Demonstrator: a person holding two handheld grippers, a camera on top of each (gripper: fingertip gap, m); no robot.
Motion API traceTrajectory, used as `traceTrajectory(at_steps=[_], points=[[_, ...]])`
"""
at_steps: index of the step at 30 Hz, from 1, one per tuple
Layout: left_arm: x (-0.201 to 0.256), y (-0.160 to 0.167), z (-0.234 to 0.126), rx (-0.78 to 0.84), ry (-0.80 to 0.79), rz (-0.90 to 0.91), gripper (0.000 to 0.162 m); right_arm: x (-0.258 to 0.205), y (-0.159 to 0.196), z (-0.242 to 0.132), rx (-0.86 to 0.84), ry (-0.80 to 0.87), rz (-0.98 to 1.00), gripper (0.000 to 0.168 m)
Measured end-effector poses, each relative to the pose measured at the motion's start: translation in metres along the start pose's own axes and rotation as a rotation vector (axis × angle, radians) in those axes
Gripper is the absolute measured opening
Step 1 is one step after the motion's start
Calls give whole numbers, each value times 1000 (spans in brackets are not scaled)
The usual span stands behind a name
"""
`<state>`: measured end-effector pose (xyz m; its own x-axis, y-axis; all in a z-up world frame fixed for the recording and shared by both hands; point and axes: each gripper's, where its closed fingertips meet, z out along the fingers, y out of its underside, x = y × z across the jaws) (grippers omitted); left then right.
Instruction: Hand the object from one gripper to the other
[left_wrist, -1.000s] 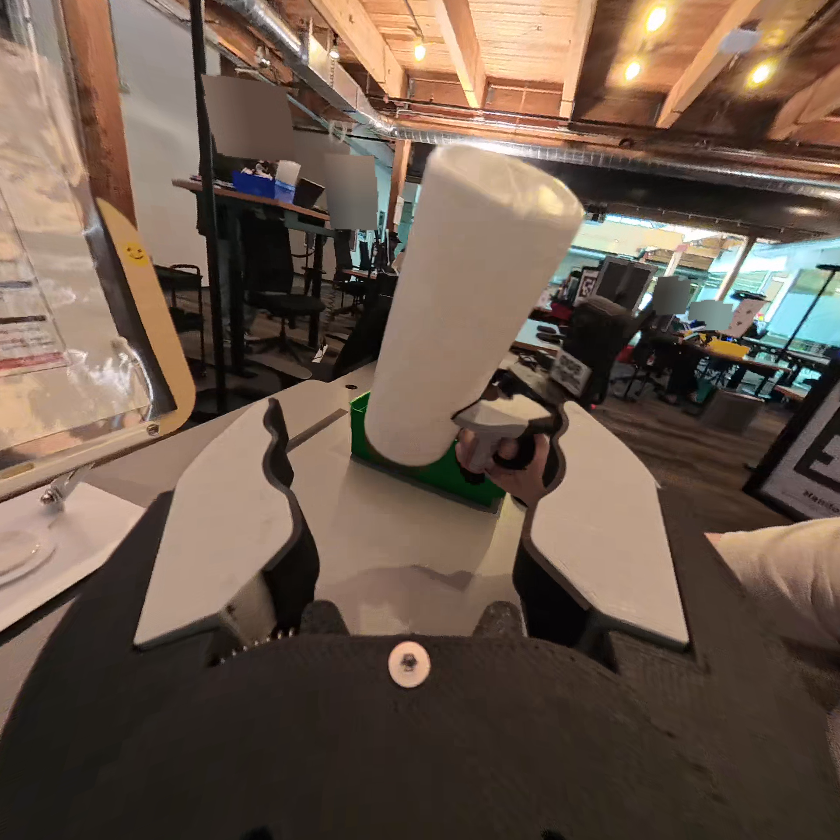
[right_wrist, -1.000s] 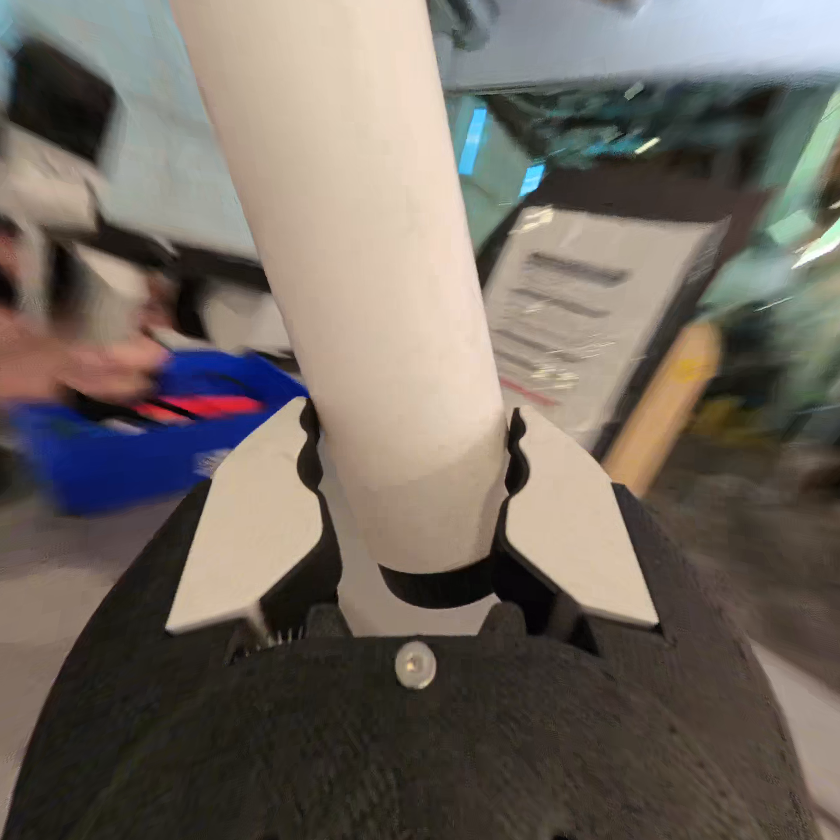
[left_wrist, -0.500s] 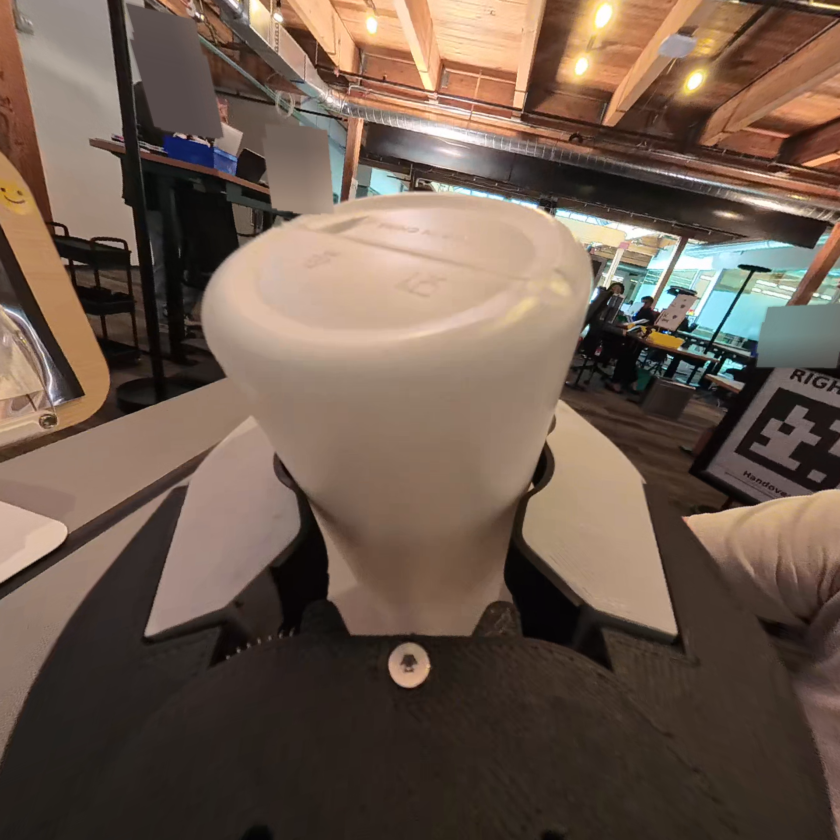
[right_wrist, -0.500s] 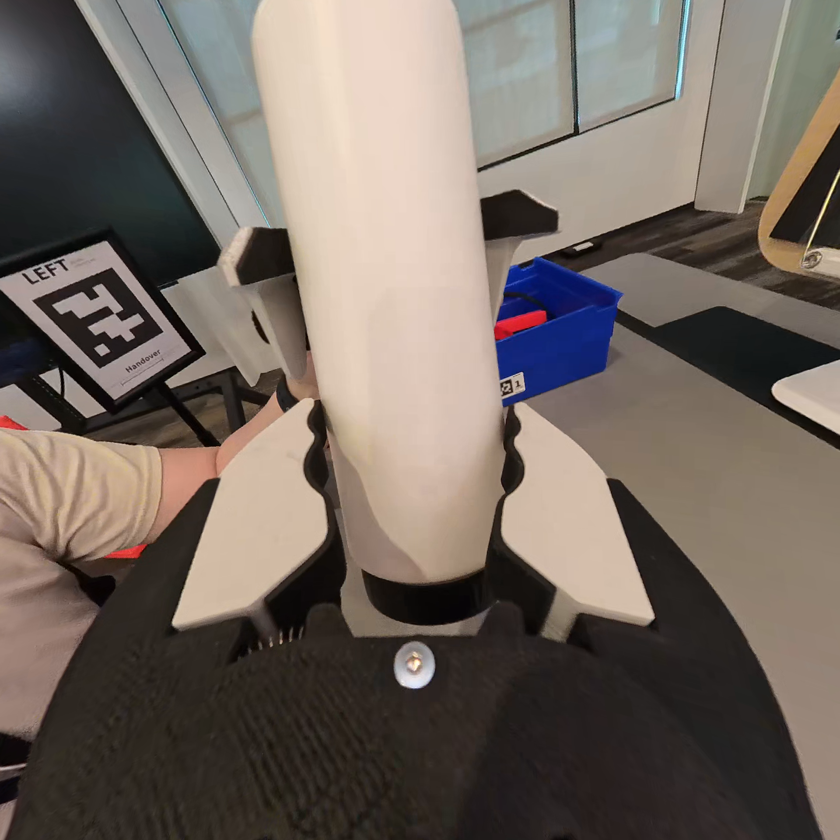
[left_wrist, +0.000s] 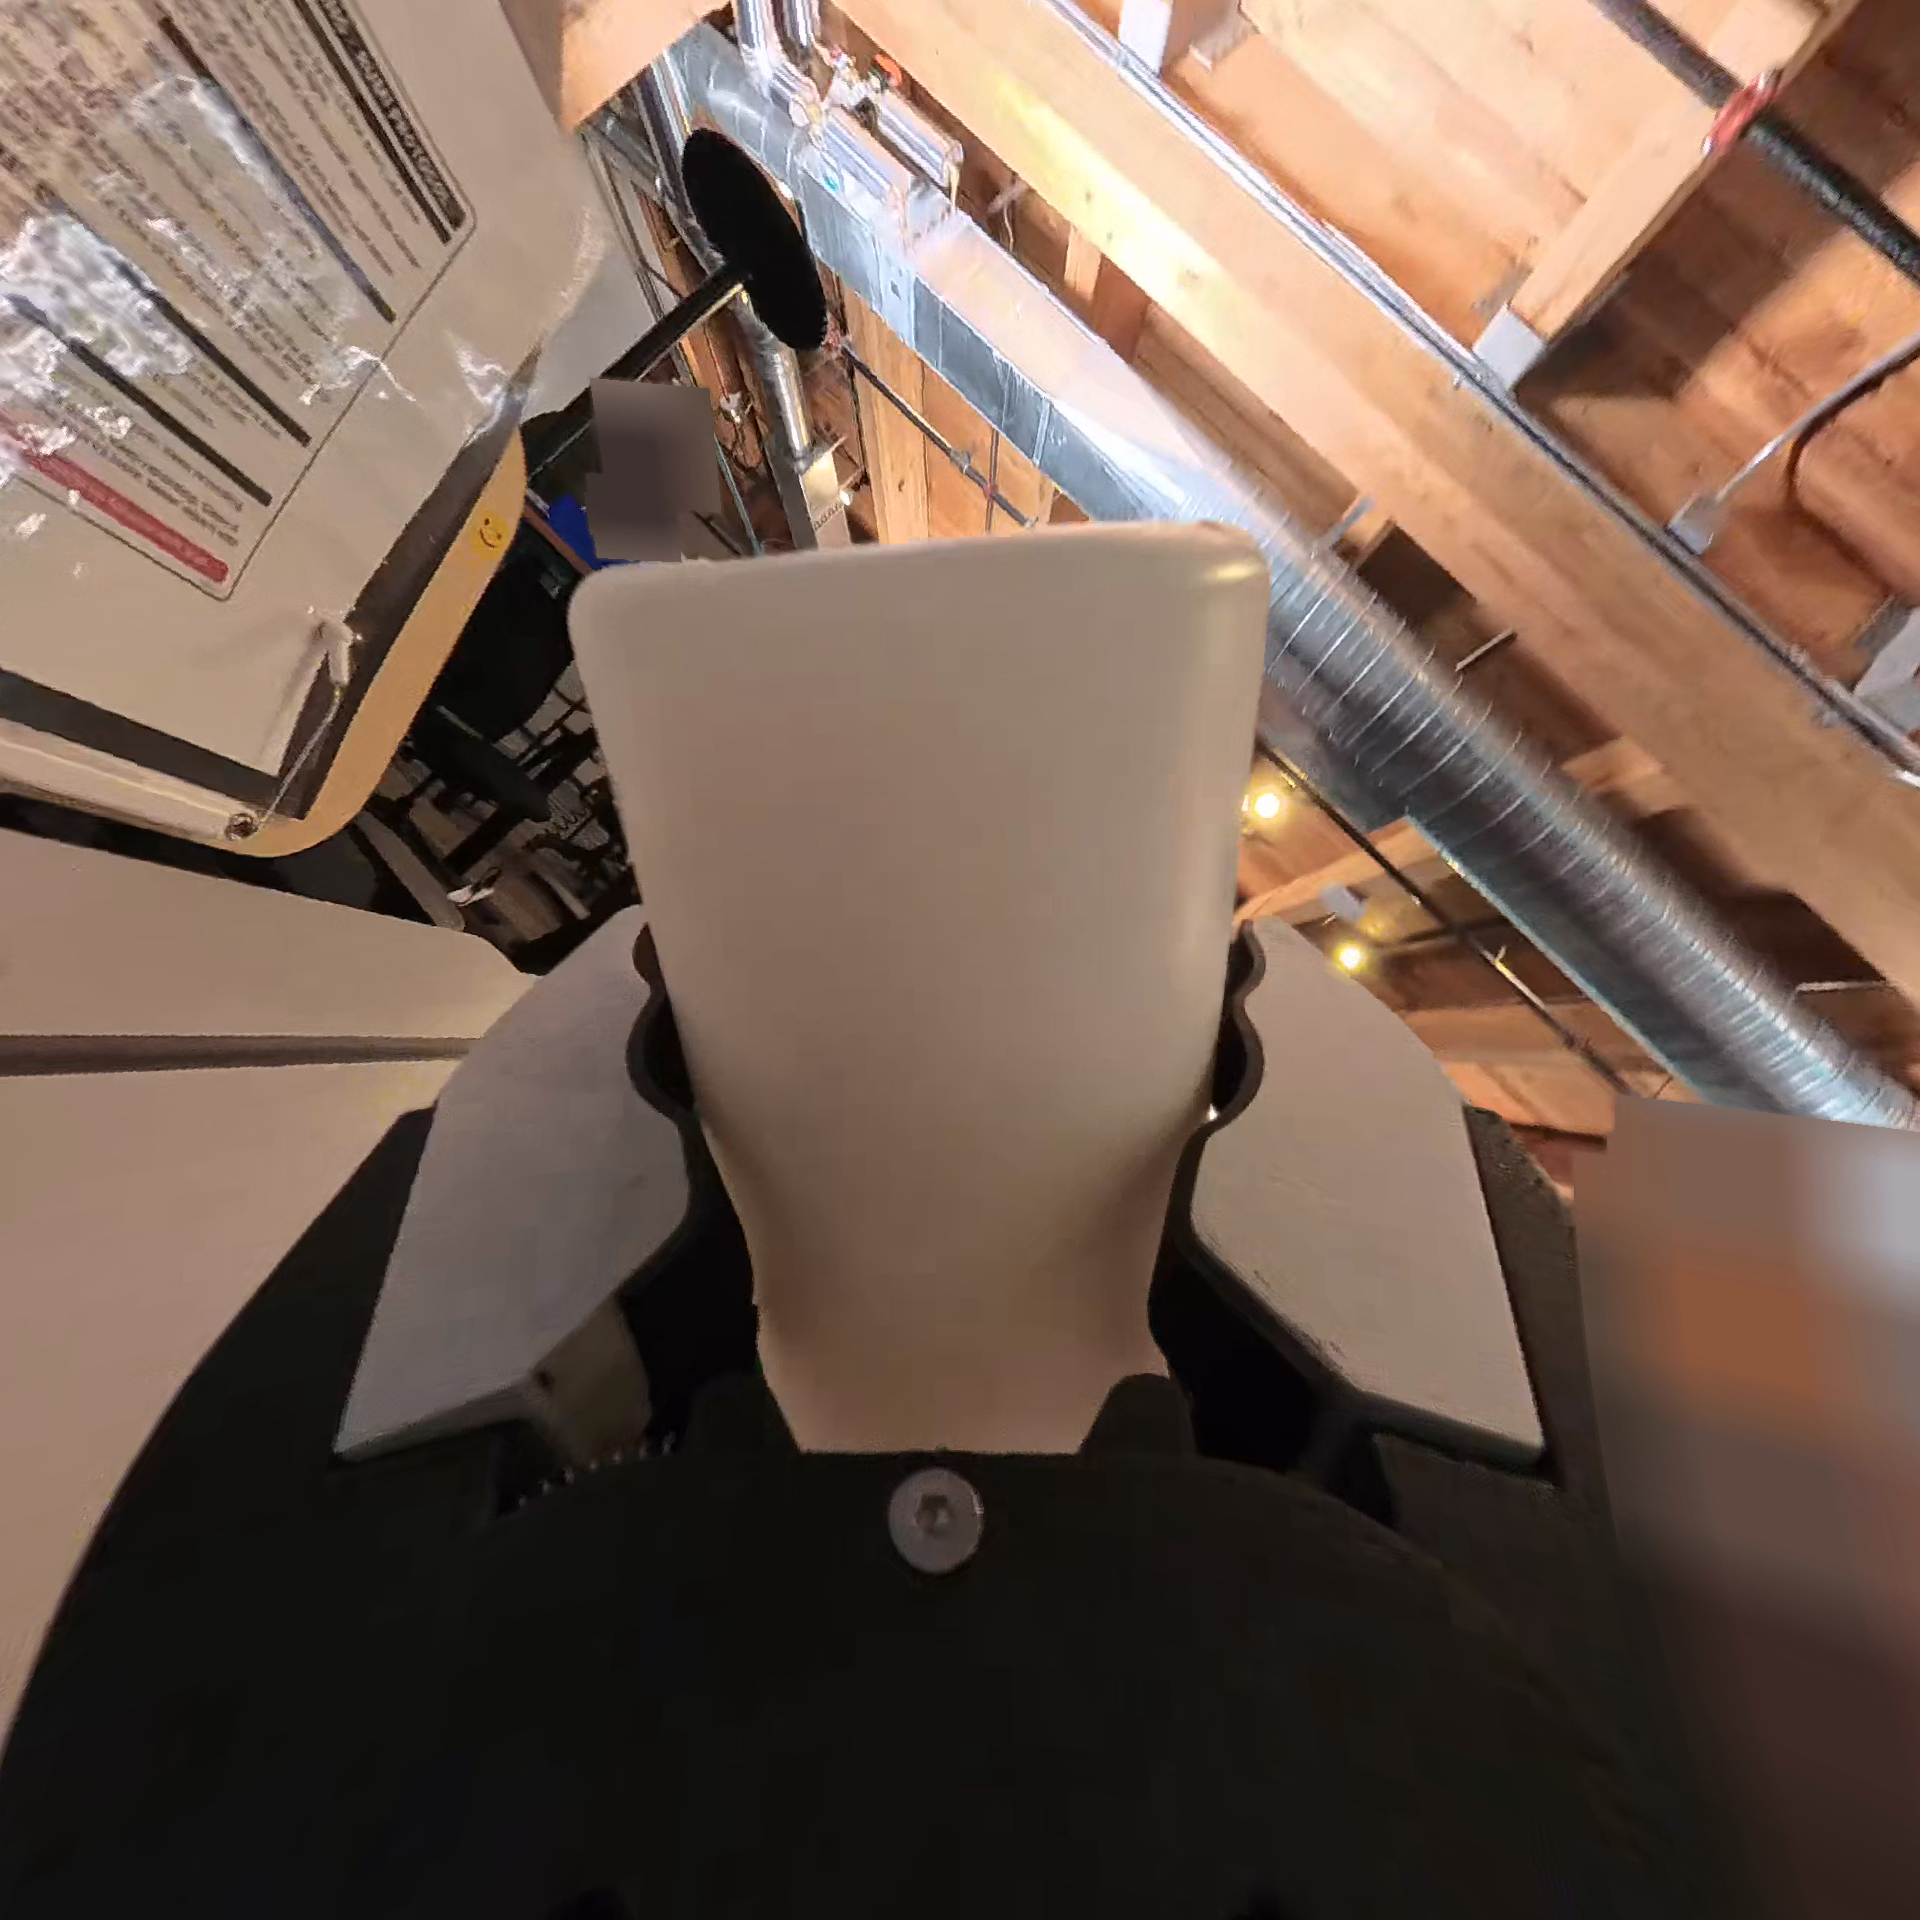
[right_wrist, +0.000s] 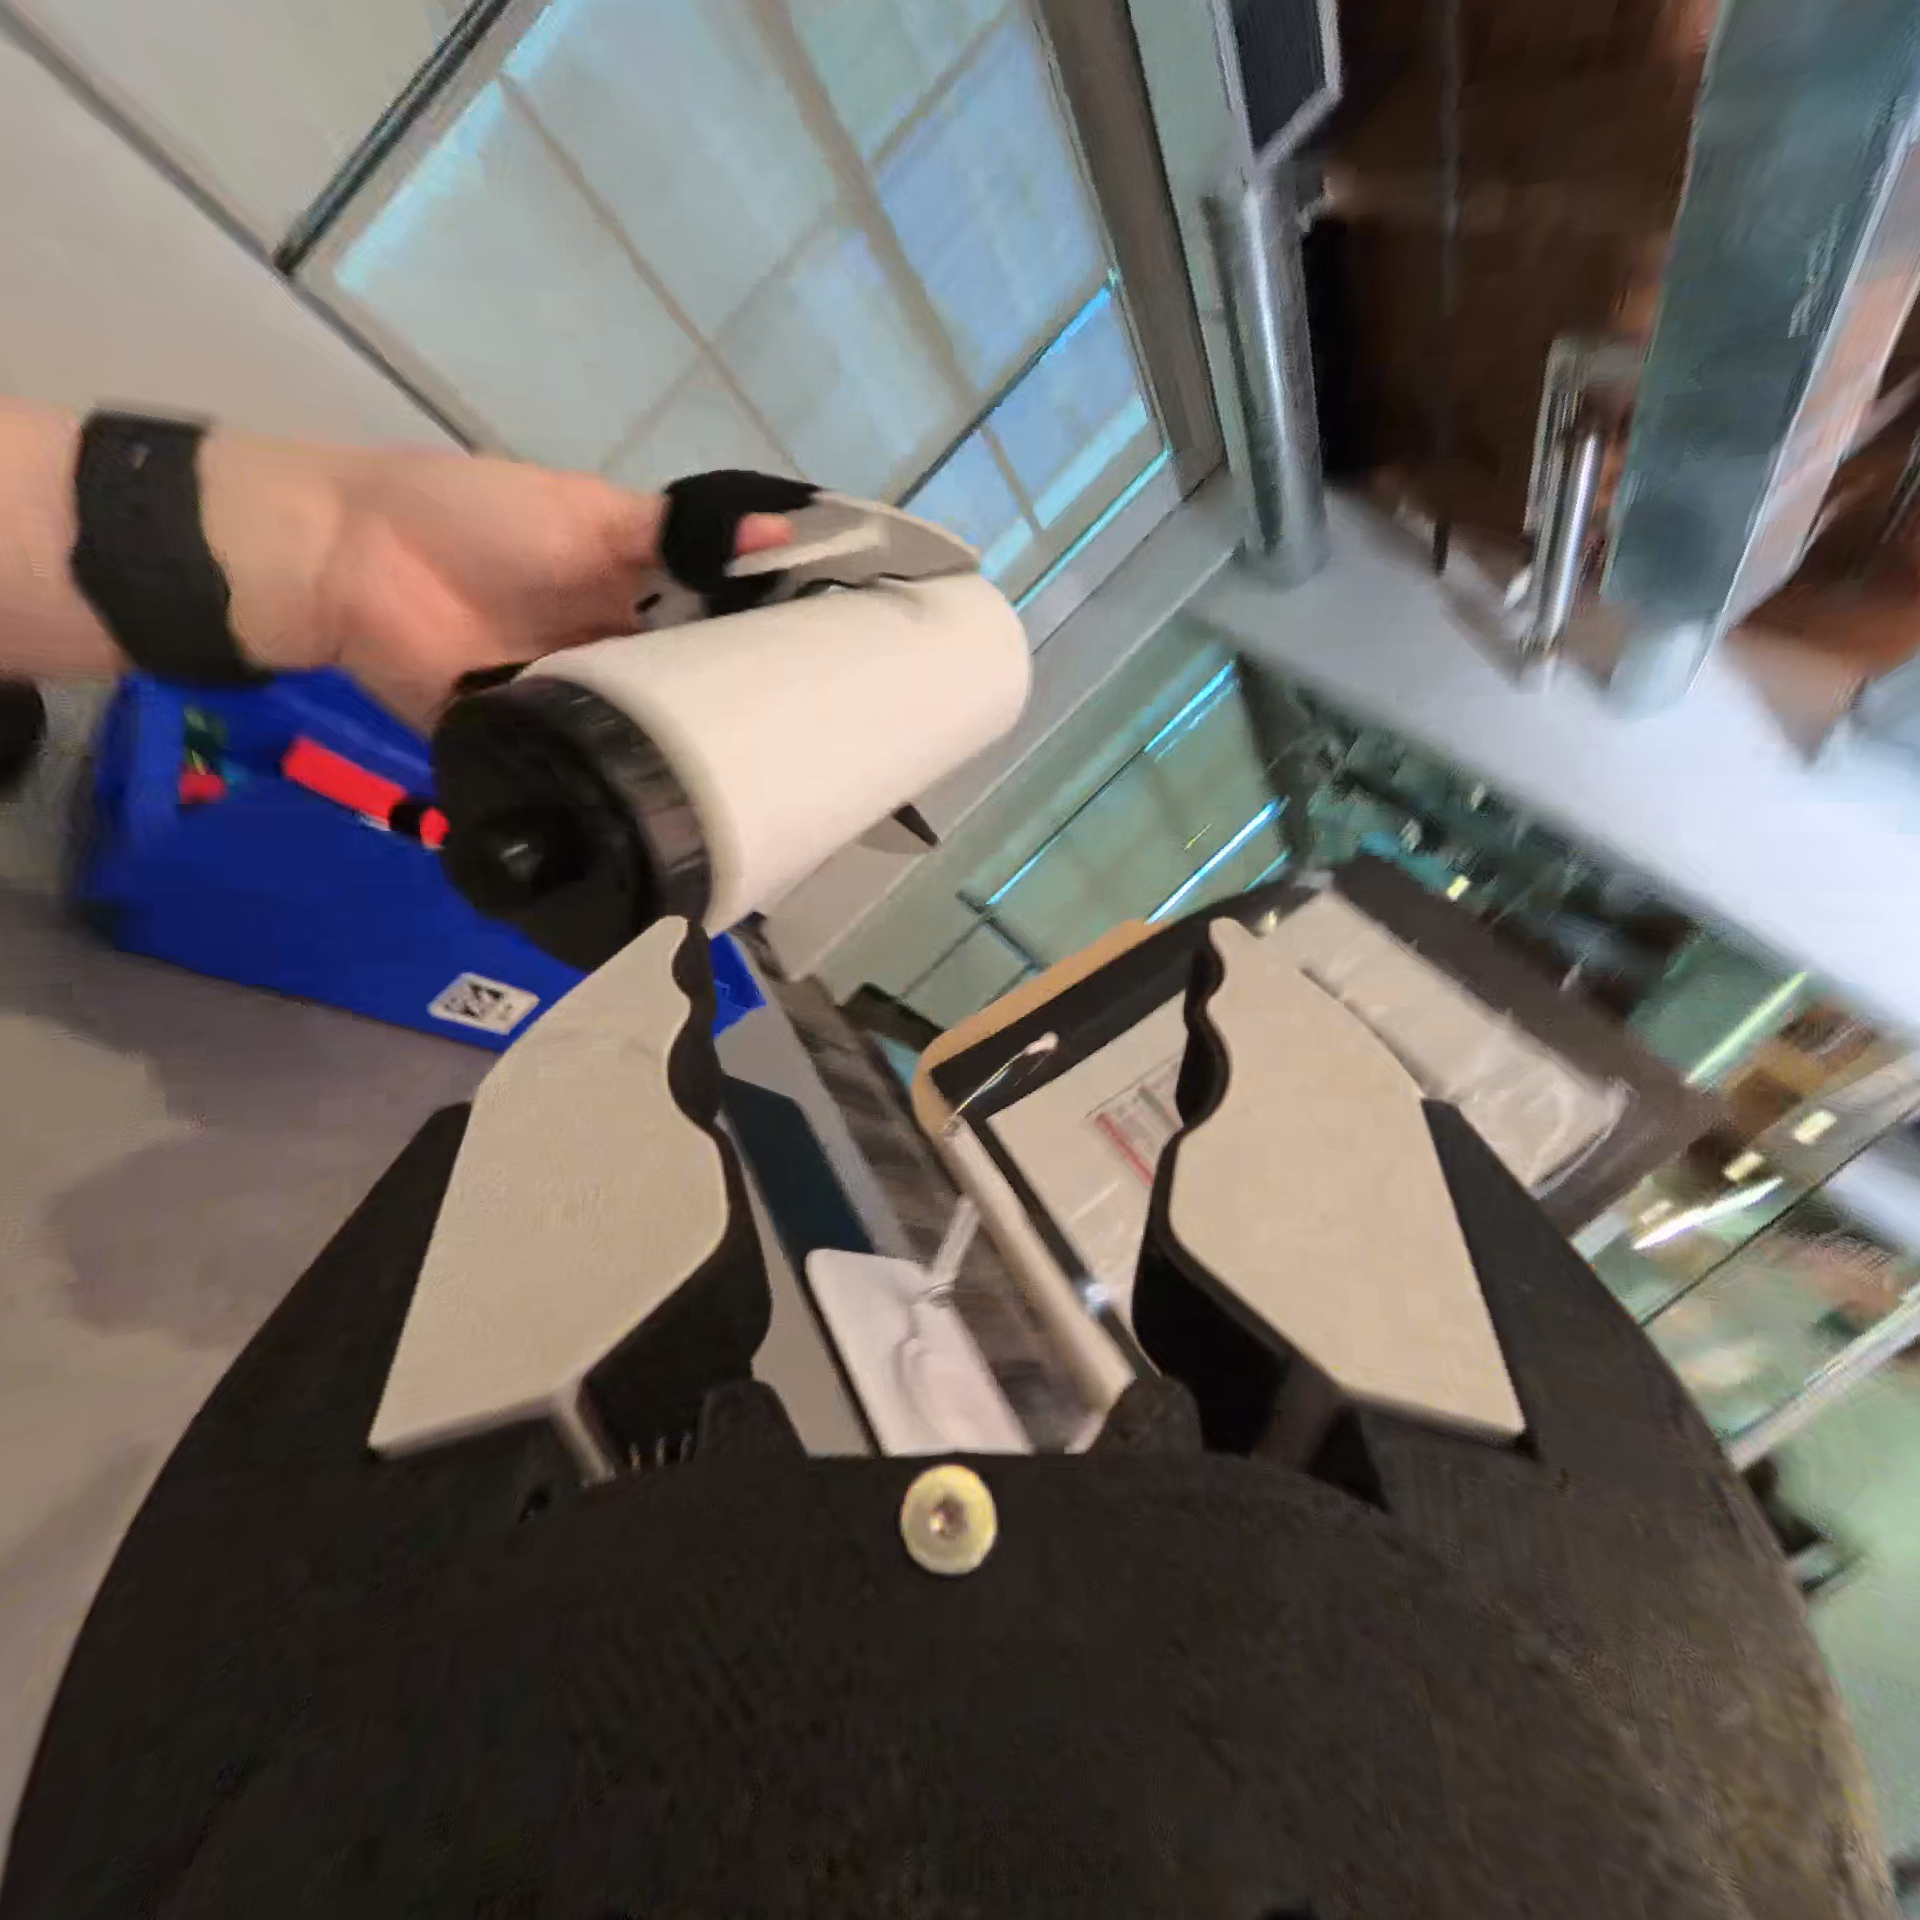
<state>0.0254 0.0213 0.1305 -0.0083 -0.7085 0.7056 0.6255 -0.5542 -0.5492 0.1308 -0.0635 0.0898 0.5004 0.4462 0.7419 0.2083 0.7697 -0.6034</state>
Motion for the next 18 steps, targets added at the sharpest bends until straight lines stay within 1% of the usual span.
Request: traceTrajectory(at_steps=[3, 5, 8, 9, 12, 15, 18], points=[[-3, 13, 7, -33, 1, -63, 99, -47, 4, 13, -42, -95, -206, 91], [-3, 17, 10, -18, 14, -116, 99, -52, 14, 20, -101, -13, -359, 98], [-6, 24, 12, 0, 10, -182, 99, -51, 14, 21, -116, 156, -645, 97], [-9, 27, 14, -5, 1, -200, 99, -52, 14, 23, -125, 184, -699, 96], [-22, 38, 17, 5, -41, -244, 99, -49, 11, 24, -144, 249, -738, 97], [-36, 45, 19, 35, -78, -293, 99, -53, 7, 25, -135, 266, -783, 94], [-46, 49, 19, 63, -93, -324, 100, -55, 13, 27, -176, 272, -787, 92]])
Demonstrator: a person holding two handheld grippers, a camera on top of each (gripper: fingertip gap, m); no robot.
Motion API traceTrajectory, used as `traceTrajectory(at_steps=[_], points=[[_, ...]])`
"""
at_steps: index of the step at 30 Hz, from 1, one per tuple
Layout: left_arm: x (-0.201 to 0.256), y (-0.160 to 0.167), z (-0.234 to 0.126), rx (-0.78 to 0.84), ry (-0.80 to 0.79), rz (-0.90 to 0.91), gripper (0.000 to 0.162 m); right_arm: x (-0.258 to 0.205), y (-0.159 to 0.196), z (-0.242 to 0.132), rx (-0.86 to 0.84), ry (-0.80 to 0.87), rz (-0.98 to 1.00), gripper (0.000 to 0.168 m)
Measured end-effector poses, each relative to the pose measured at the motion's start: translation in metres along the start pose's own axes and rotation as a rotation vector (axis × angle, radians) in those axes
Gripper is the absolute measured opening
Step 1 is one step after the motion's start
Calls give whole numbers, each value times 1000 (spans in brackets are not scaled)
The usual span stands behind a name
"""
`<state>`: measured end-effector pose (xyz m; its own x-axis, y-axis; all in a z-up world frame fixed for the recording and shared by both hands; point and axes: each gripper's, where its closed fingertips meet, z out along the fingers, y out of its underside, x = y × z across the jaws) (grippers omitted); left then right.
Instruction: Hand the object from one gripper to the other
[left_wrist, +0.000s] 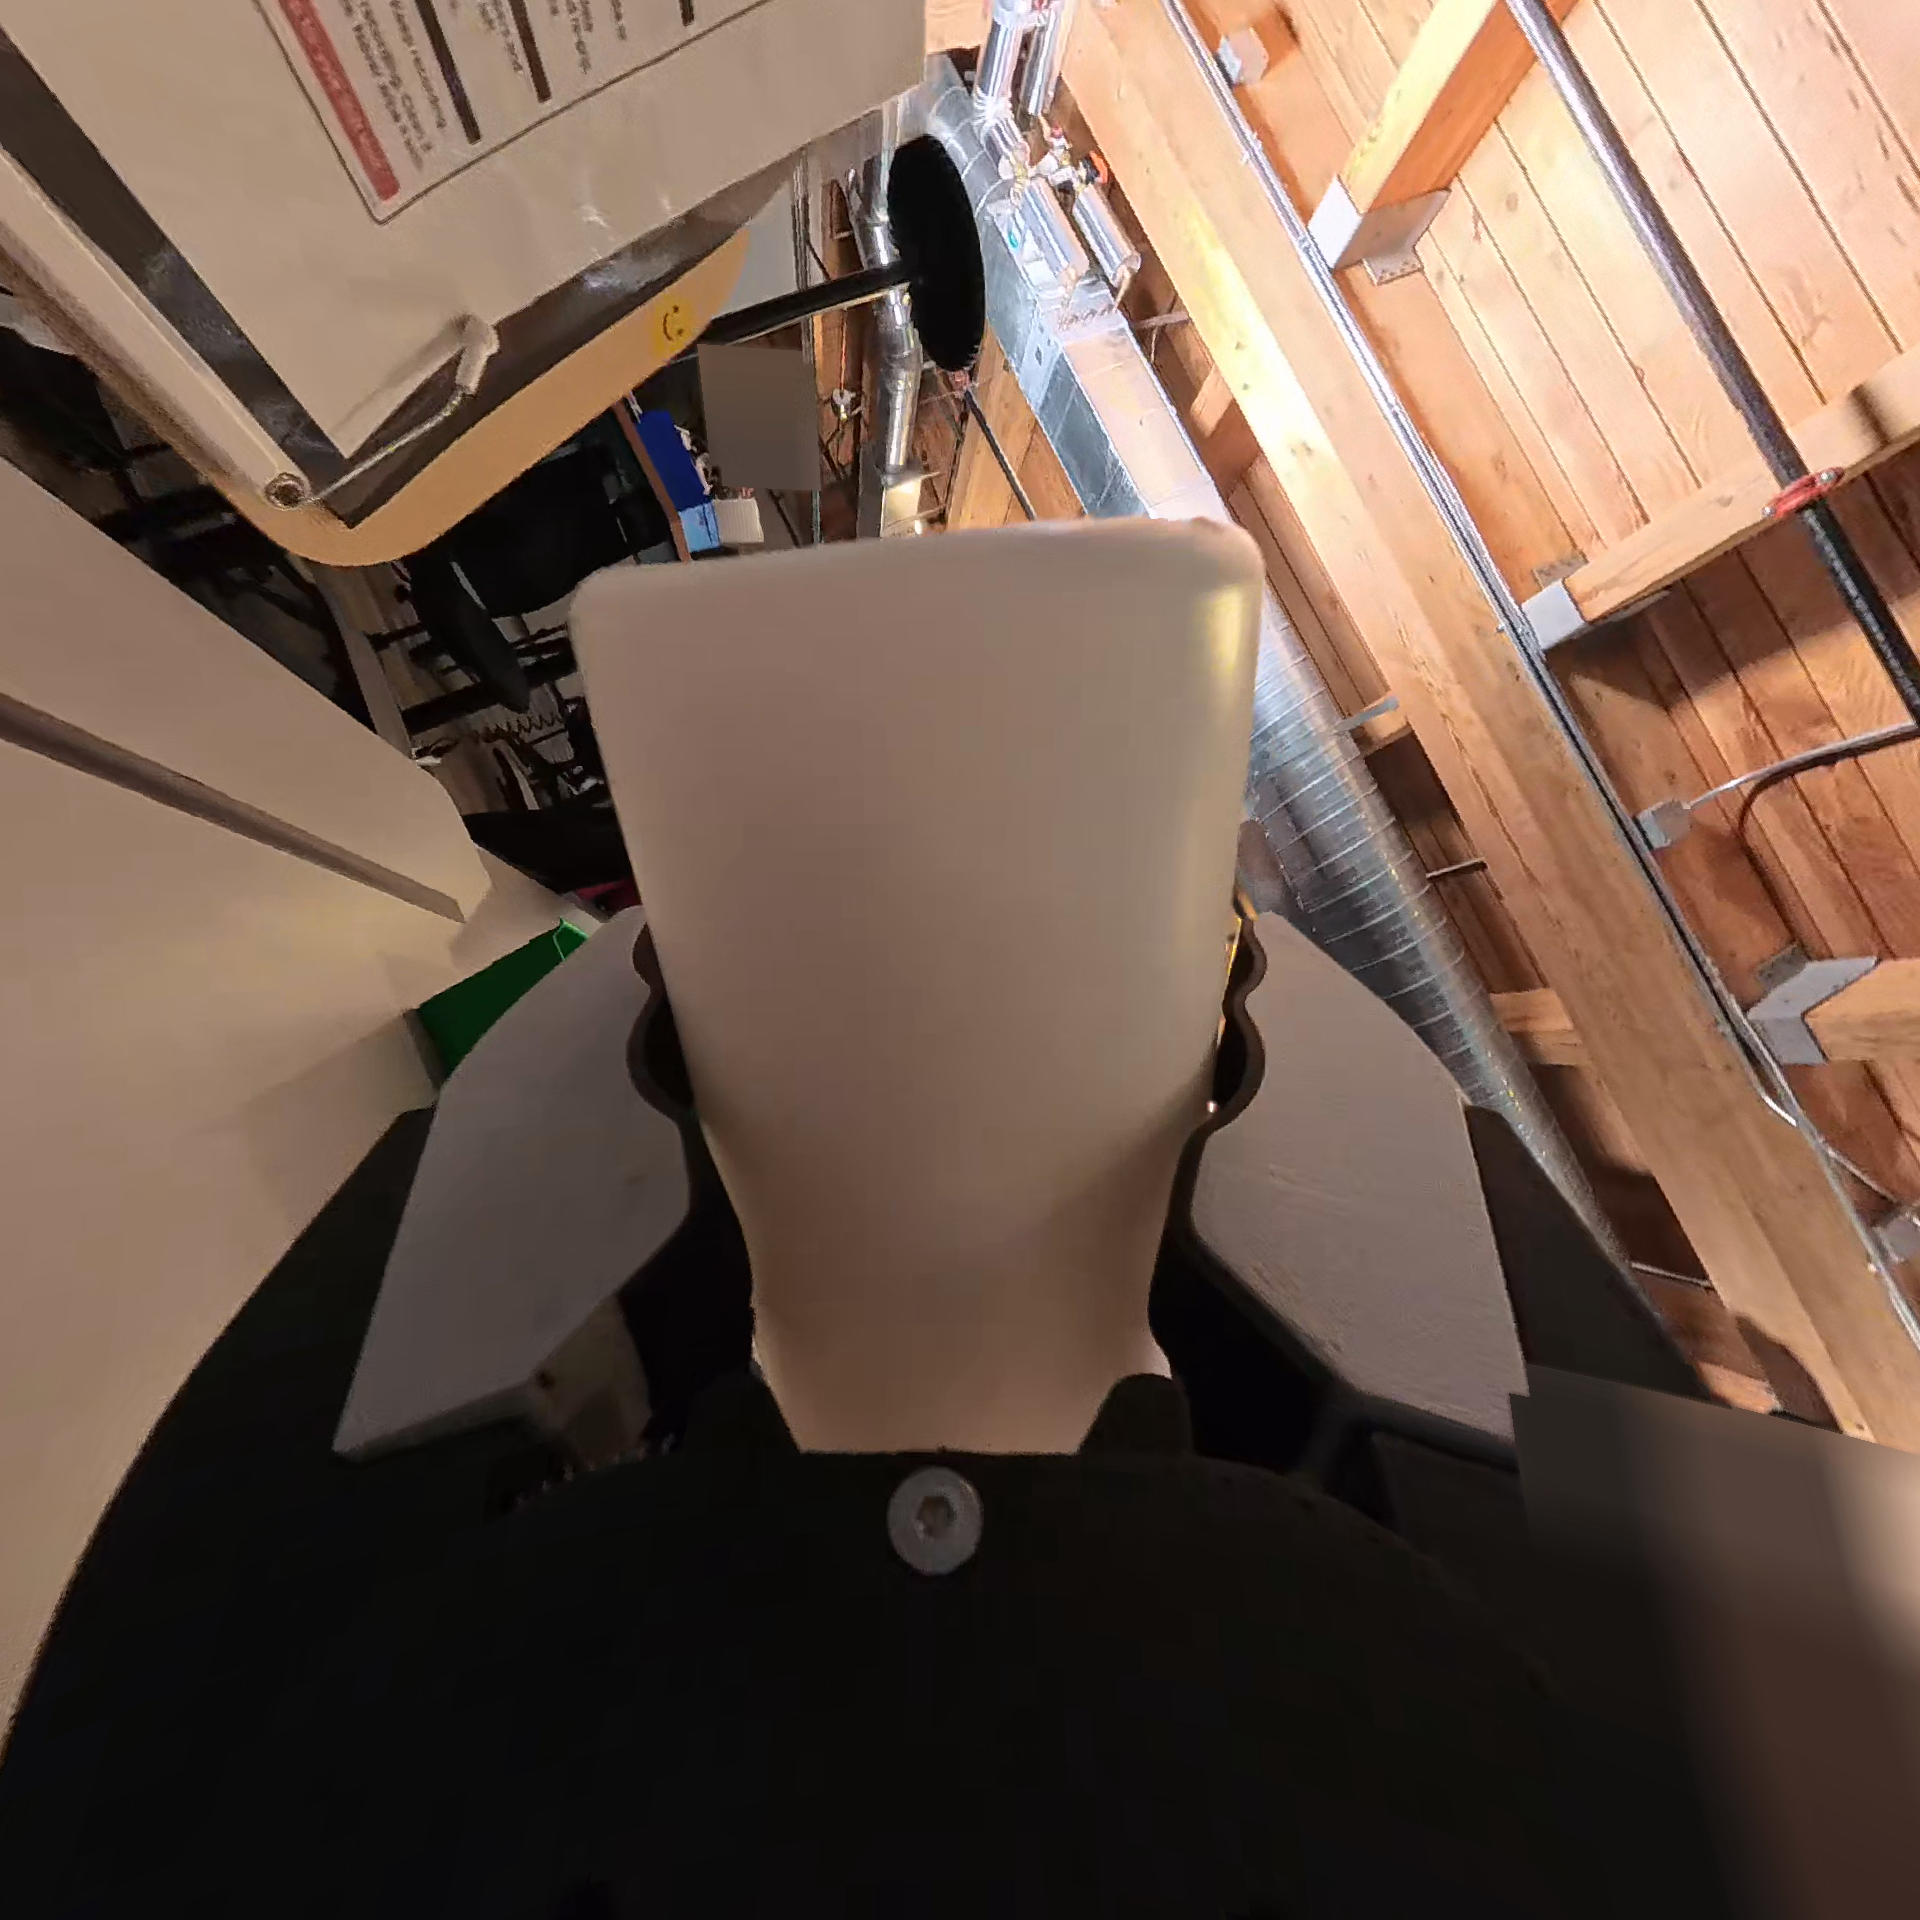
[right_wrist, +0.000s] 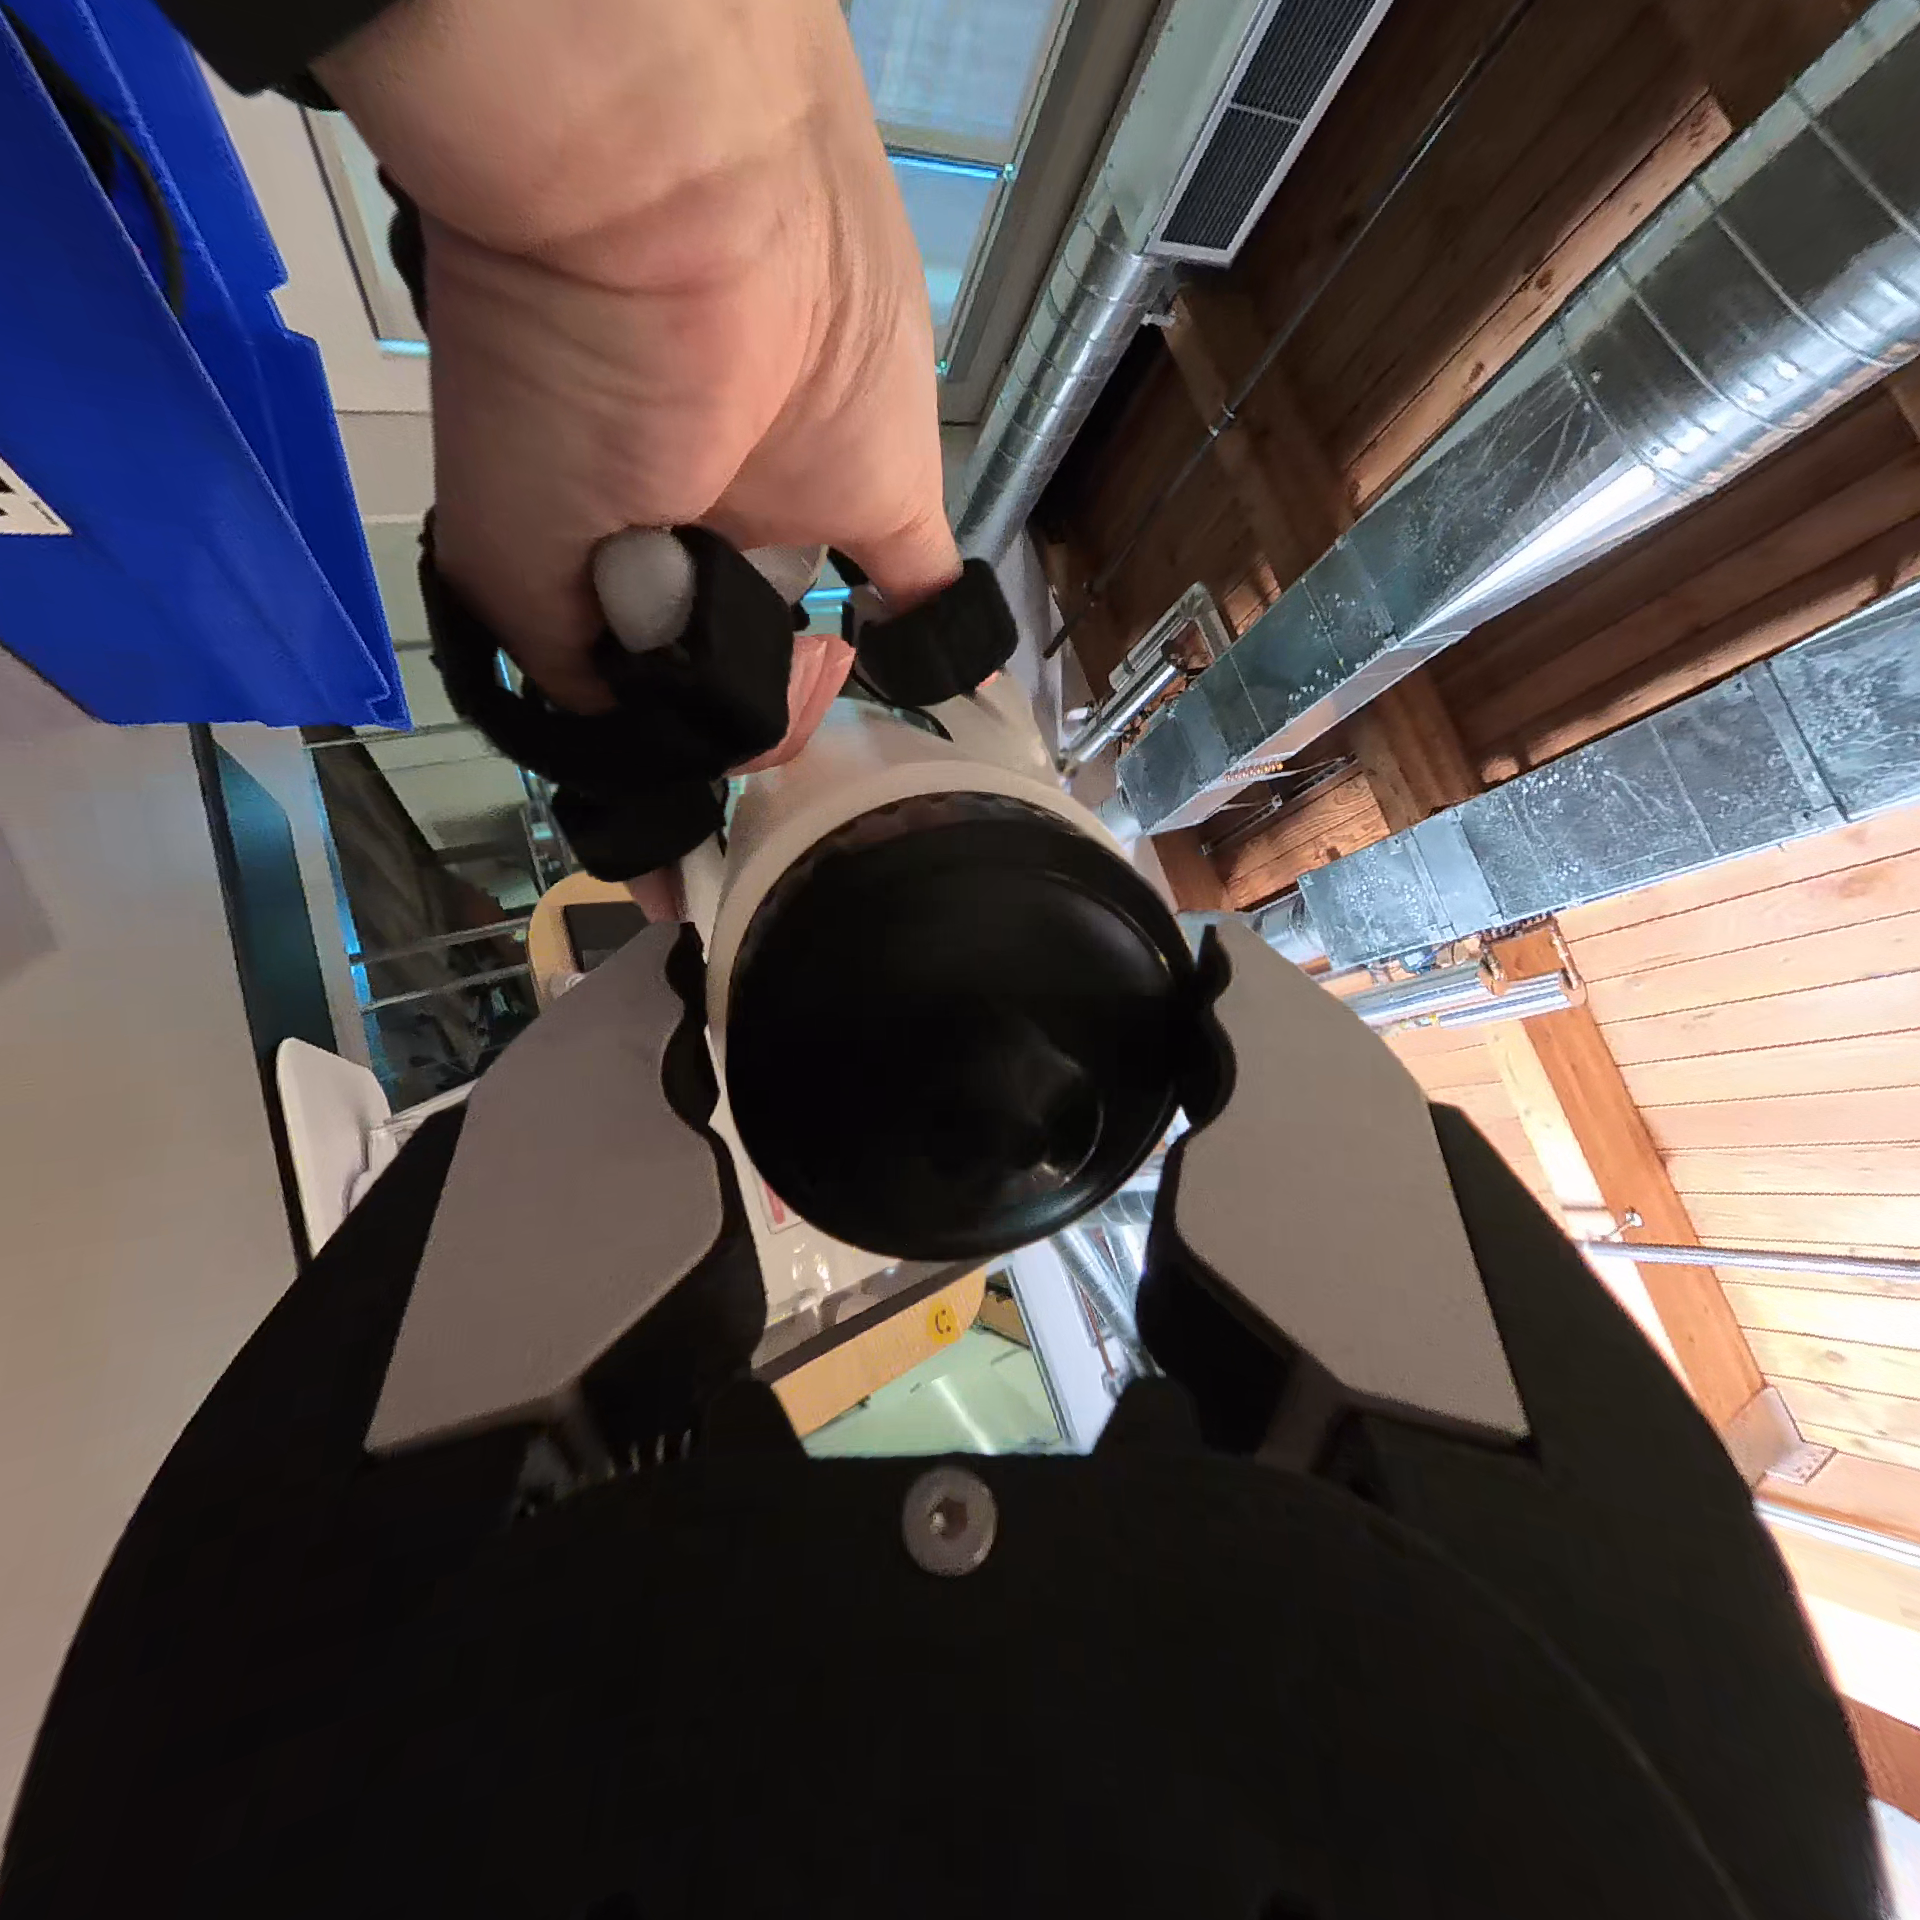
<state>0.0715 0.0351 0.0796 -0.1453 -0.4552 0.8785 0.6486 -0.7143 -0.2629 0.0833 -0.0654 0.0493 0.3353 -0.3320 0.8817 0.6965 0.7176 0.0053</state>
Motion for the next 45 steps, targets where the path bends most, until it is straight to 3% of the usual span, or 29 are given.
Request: traceTrajectory(at_steps=[7, 15, 22, 26, 29, 36, 39, 43, 45], points=[[-7, 2, 2, -31, -33, 23, 100, 0, 10, 0, -40, -28, 72, 89], [-4, 14, 10, -213, -69, 298, 106, 23, 32, 1, -74, -82, 316, 89], [0, 20, 12, -297, -10, 398, 105, 45, 48, 0, -74, -109, 482, 89], [1, 11, 9, -277, 5, 533, 101, 59, 48, -4, -51, -88, 397, 88], [5, 4, 6, -262, 47, 595, 108, 69, 45, -6, -28, -92, 381, 88], [9, 5, -1, -293, 161, 571, 104, 64, 34, -7, -29, -233, 339, 87], [-4, 18, -2, -394, 159, 615, 105, 55, 39, -7, -86, -337, 346, 86], [-33, 52, -6, -594, 76, 912, 107, 60, 38, -12, -104, -461, 543, 86], [-32, 76, -5, -668, 117, 1001, 110, 68, 33, -14, -86, -507, 668, 86]])
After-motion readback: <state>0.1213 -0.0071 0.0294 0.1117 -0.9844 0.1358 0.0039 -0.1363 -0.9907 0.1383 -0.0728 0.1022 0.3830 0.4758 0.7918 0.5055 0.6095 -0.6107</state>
